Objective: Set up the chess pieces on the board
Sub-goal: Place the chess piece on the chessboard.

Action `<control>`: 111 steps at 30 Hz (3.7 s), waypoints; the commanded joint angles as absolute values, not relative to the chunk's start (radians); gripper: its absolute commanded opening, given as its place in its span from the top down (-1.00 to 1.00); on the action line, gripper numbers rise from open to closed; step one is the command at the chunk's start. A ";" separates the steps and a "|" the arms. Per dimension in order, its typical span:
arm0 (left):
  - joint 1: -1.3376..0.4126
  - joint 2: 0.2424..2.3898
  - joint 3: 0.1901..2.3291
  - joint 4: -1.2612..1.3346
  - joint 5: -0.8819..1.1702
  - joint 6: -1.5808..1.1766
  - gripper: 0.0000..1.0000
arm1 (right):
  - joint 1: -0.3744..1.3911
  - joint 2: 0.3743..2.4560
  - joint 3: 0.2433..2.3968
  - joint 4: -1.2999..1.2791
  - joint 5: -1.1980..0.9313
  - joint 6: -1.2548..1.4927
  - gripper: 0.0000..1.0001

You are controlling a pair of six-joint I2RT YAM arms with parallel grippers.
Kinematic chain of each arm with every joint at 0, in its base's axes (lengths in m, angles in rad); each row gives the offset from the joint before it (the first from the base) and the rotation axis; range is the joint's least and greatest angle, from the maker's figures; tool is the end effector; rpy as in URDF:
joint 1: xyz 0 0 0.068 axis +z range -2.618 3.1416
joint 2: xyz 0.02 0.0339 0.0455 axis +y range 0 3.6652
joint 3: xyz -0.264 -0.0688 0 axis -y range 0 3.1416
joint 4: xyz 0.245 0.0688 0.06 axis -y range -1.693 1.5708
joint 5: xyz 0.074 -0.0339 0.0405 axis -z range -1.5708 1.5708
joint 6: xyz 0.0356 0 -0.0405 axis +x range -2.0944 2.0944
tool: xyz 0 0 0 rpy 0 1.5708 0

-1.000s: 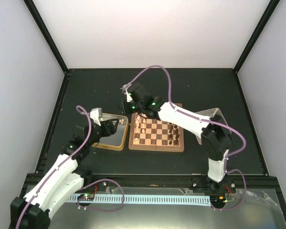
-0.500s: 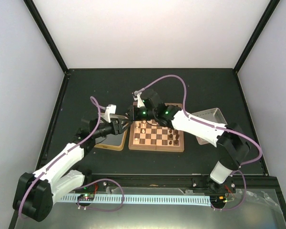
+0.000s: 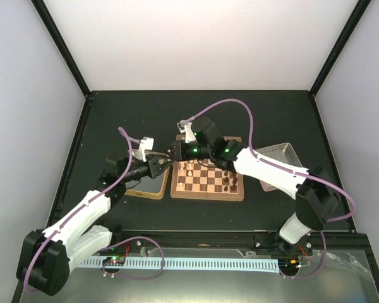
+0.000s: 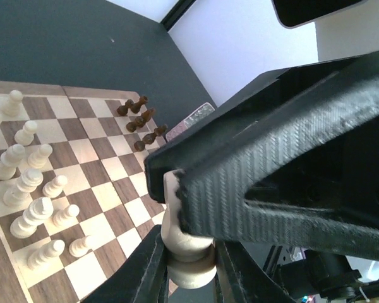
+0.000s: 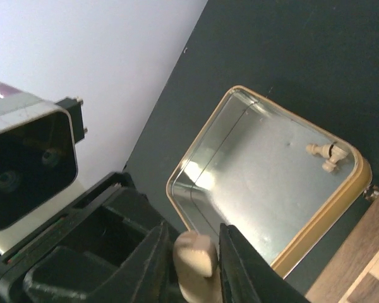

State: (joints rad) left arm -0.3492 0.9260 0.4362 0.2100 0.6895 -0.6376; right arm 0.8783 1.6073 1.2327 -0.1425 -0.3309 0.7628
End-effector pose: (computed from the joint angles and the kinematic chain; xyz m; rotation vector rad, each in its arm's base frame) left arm 0.1833 -0.0908 0.2342 0.2390 1.9830 -1.2975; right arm 0.2294 0.2946 0.2903 -0.3621 2.3237 1.2625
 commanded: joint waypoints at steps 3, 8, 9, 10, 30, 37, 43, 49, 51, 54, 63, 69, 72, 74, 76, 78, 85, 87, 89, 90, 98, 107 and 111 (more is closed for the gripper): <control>-0.374 0.919 0.460 0.289 0.790 -0.517 0.96 | 0.867 1.534 1.279 -0.273 -0.402 0.585 0.41; -0.425 0.904 0.460 0.314 0.847 -0.480 0.97 | 0.838 1.500 1.311 -0.398 -0.474 0.411 0.31; -0.429 0.902 0.460 0.314 0.850 -0.476 0.97 | 0.837 1.494 1.313 -0.405 -0.495 0.392 0.32; -0.434 0.900 0.460 0.315 0.857 -0.472 0.97 | 0.834 1.488 1.312 -0.411 -0.512 0.376 0.33; -0.457 0.871 0.468 0.278 0.854 -0.475 0.78 | 0.821 1.443 1.264 -0.420 -0.593 0.285 0.90; -0.456 0.805 0.506 0.025 0.534 -0.468 -0.16 | 0.826 1.392 1.124 -0.245 -0.247 0.327 0.92; -0.456 0.678 0.508 -0.169 0.126 -0.509 -0.26 | 0.879 1.447 1.023 -0.101 0.000 0.302 0.92; -0.455 0.615 0.504 -0.203 0.011 -0.517 -0.29 | 0.963 1.559 0.985 0.005 0.128 0.274 0.92; -0.454 0.620 0.508 -0.210 0.006 -0.517 -0.29 | 0.982 1.588 0.974 0.042 0.146 0.275 0.92; -0.454 0.639 0.513 -0.212 0.018 -0.517 -0.30 | 1.003 1.610 0.942 0.112 0.148 0.273 0.92; -0.454 0.694 0.525 -0.204 0.052 -0.519 -0.30 | 1.010 1.612 0.882 0.220 0.145 0.284 0.92; -0.454 0.709 0.534 -0.204 0.060 -0.518 -0.30 | 1.009 1.604 0.842 0.278 0.133 0.287 0.92; -0.453 0.715 0.535 -0.200 0.063 -0.520 -0.31 | 1.009 1.590 0.819 0.303 0.124 0.281 0.91; -0.454 0.720 0.537 -0.196 0.067 -0.522 -0.31 | 1.009 1.590 0.807 0.326 0.110 0.272 0.90; -0.454 0.728 0.538 -0.192 0.072 -0.523 -0.31 | 1.008 1.604 0.795 0.346 0.096 0.260 0.90; -0.454 0.733 0.541 -0.196 0.076 -0.525 -0.30 | 1.009 1.615 0.782 0.367 0.089 0.258 0.90; -0.454 0.736 0.542 -0.205 0.079 -0.523 -0.31 | 1.008 1.619 0.745 0.418 0.091 0.255 0.88; -0.454 0.738 0.543 -0.204 0.080 -0.523 -0.31 | 1.009 1.624 0.741 0.426 0.090 0.248 0.88; -0.454 0.739 0.544 -0.204 0.082 -0.523 -0.31 | 1.009 1.636 0.738 0.438 0.084 0.244 0.87; -0.454 0.741 0.544 -0.204 0.083 -0.522 -0.31 | 1.009 1.642 0.737 0.444 0.080 0.241 0.87; -0.454 0.739 0.545 -0.208 0.081 -0.517 -0.31 | 1.009 1.686 0.736 0.470 0.060 0.226 0.85; -0.454 0.750 0.545 -0.205 0.083 -0.514 -0.31 | 1.009 1.725 0.732 0.474 0.047 0.222 0.79; -0.454 0.750 0.546 -0.207 0.081 -0.512 -0.31 | 1.009 1.734 0.730 0.470 0.048 0.225 0.74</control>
State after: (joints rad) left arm -0.4572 0.7483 0.5011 -0.1959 0.0731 -0.5167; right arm 1.0077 1.7161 0.7410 0.4274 0.0452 0.2394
